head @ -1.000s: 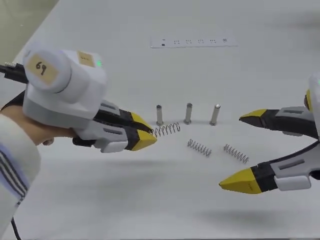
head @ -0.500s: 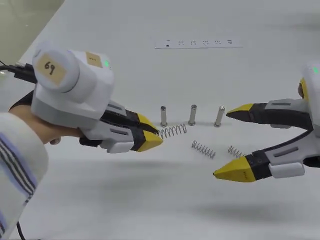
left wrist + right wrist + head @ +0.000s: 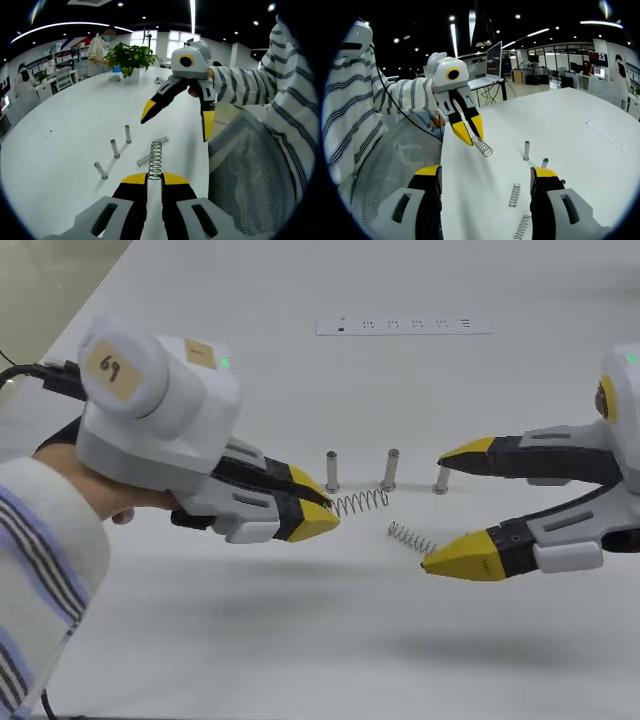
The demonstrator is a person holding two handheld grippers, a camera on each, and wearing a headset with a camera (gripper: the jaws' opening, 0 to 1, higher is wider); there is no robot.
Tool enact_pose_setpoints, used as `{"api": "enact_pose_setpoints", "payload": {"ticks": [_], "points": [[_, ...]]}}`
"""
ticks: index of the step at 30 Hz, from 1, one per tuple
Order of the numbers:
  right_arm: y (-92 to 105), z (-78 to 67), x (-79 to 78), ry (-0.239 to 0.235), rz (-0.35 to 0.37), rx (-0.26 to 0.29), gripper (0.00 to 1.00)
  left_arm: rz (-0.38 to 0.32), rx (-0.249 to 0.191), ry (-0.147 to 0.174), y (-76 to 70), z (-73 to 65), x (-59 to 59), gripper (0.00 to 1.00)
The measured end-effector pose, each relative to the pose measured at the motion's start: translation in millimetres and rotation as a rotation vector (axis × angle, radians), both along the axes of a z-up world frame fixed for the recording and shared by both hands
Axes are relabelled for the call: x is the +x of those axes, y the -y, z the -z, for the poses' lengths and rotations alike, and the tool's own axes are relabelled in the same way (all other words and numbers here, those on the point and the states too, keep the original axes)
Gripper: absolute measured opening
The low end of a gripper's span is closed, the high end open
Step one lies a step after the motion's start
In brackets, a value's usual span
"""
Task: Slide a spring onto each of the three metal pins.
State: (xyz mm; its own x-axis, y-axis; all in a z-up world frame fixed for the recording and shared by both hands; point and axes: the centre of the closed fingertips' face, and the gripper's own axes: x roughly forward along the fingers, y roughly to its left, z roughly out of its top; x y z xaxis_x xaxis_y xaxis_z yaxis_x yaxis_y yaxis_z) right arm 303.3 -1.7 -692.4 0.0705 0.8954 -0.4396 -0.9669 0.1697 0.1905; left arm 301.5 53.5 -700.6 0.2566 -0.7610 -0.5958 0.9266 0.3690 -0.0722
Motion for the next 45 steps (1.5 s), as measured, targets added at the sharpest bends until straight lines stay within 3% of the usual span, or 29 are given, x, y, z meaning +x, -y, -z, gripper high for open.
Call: {"api": "enact_pose_setpoints", "payload": {"ticks": [6, 15, 21, 27, 32, 37, 45], "points": [[-4.2, 1.1, 0.5, 0.011, -0.027, -0.003, 0.64, 0.013, -0.020, -0.015, 2.4, -1.6, -2.3, 0.02], [-10.5, 4.0, -3.3, 0.014, -0.060, -0.007, 0.51, 0.037, 0.003, -0.013, 2.6, 3.0, -4.4, 0.02], [-11.7, 6.5, -7.3, 0.027, -0.078, -0.020, 0.50, 0.048, -0.002, -0.022, 5.8, 3.7, -6.5, 0.02], [-13.8, 4.7, -9.4, 0.029, -0.089, -0.010, 0.32, 0.056, -0.007, -0.026, 9.0, 3.6, -8.0, 0.02], [-15.7, 4.5, -12.6, 0.027, -0.102, -0.014, 0.27, 0.080, -0.006, -0.033, 12.1, 5.6, -11.7, 0.02], [-18.7, 4.6, -18.5, 0.012, -0.130, -0.011, 0.16, 0.093, -0.007, -0.037, 14.8, 6.1, -13.7, 0.02], [-22.3, 7.1, -24.4, 0.006, -0.166, -0.032, 0.13, 0.105, -0.004, -0.045, 17.9, 6.4, -17.9, 0.02]]}}
